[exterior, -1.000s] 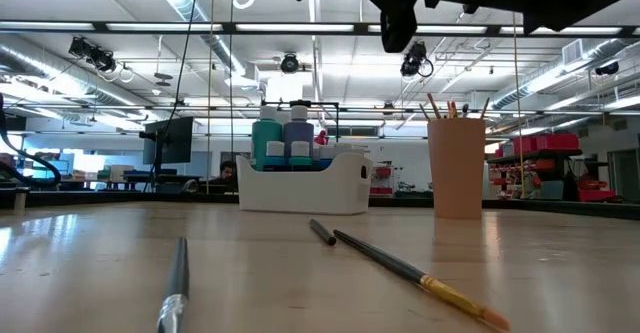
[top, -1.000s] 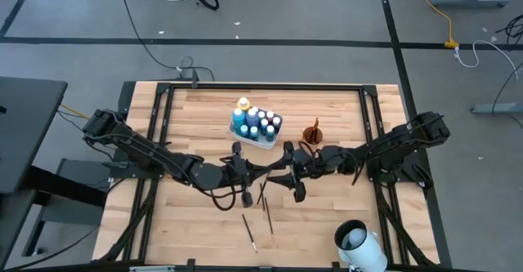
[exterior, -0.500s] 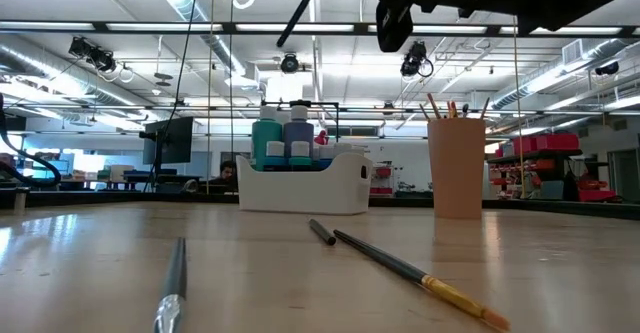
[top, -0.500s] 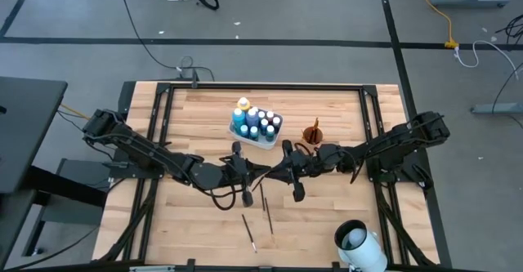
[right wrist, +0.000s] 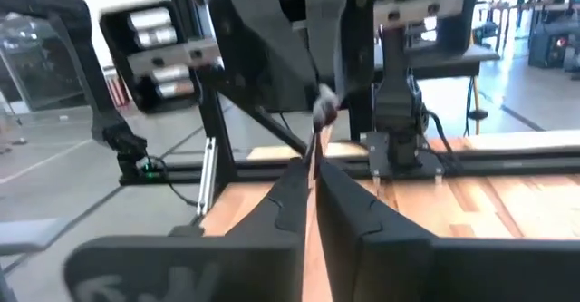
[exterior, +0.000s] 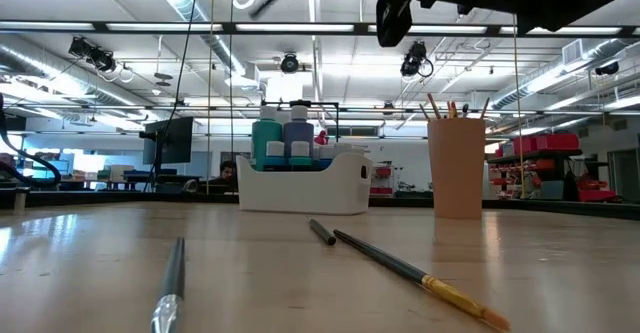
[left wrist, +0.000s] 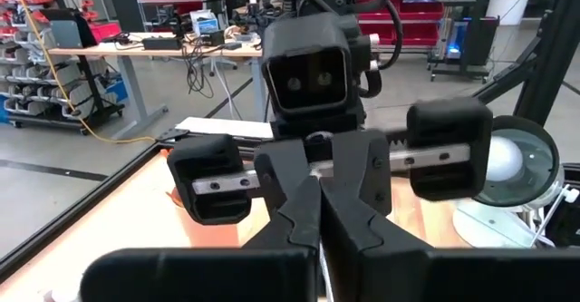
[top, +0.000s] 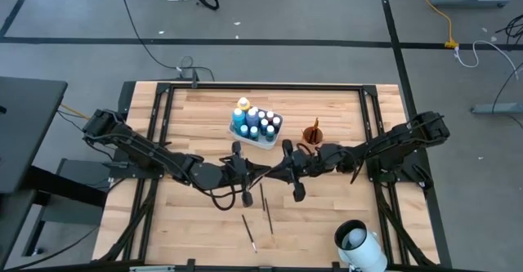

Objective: Pick & Place Paint Supplies
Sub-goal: Put the silver paintbrush into the cup

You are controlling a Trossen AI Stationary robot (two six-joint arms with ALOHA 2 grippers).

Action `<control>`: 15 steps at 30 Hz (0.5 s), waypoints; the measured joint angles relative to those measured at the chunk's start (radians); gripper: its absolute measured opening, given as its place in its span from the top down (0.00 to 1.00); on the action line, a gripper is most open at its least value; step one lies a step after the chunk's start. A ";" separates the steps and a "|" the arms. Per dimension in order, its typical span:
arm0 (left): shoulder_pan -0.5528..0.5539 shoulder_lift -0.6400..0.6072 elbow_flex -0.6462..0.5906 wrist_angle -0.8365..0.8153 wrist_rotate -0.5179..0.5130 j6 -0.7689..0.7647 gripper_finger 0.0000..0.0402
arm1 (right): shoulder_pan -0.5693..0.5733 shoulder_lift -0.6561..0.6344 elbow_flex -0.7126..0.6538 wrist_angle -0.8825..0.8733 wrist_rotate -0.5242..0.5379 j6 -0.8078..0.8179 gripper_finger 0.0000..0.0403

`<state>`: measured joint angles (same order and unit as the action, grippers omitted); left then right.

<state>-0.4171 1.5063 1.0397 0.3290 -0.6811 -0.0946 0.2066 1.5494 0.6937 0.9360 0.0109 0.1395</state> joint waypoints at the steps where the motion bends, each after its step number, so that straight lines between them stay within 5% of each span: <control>1: 0.000 0.000 0.000 0.000 0.000 0.003 0.99 | 0.000 0.000 0.000 0.010 0.000 0.000 0.94; 10: 0.000 0.000 0.000 -0.006 -0.016 0.012 0.99 | -0.001 -0.001 0.001 0.055 0.034 0.000 0.67; 15: 0.000 0.000 0.000 -0.004 -0.026 0.014 0.99 | -0.003 -0.001 0.001 0.037 0.036 0.009 0.70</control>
<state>-0.4171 1.5059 1.0397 0.3255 -0.7068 -0.0803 0.2034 1.5482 0.6945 0.9727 0.0467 0.1482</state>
